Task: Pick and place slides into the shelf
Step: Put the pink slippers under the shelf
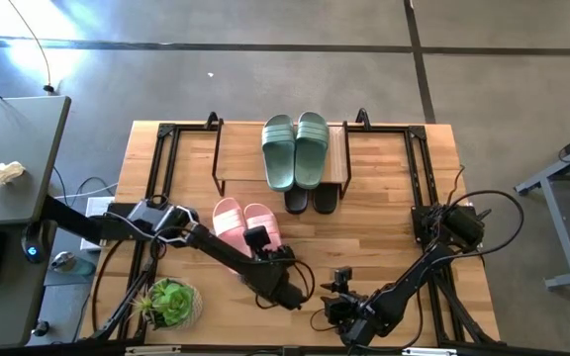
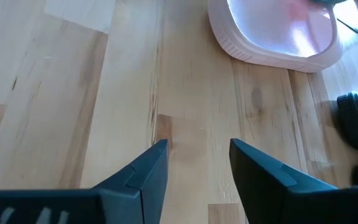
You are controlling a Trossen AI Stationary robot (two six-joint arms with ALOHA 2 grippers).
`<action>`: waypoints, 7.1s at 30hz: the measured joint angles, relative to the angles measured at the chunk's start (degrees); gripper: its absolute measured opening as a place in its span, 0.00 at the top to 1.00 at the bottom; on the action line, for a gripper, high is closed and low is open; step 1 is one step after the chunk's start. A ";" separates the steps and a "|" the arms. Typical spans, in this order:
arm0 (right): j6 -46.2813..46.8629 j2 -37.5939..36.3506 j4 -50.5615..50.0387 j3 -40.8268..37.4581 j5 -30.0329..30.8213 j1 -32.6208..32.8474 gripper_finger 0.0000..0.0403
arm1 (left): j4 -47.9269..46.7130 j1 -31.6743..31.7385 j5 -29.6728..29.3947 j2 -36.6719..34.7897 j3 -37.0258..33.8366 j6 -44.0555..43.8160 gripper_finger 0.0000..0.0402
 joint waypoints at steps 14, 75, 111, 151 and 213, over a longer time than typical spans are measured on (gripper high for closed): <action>0.04 0.00 0.04 0.00 0.12 -0.02 0.60 | -0.10 -8.36 10.76 -1.64 4.04 -3.59 0.50; -0.28 -0.02 2.54 -0.02 2.16 -0.50 0.60 | 12.29 -0.57 -1.26 -14.04 -41.87 -13.64 0.89; 0.02 -0.02 2.56 -0.02 4.66 -0.50 0.60 | 12.14 0.02 -15.07 -13.72 -41.83 -0.84 0.99; 4.17 -0.02 8.18 -0.07 1.74 -2.54 0.62 | 1.98 -15.10 -5.12 -20.50 -20.38 -9.83 0.62; -11.77 -10.06 36.23 -18.06 -24.37 -27.96 1.00 | 72.43 -4.08 20.95 -59.05 -65.52 38.71 1.00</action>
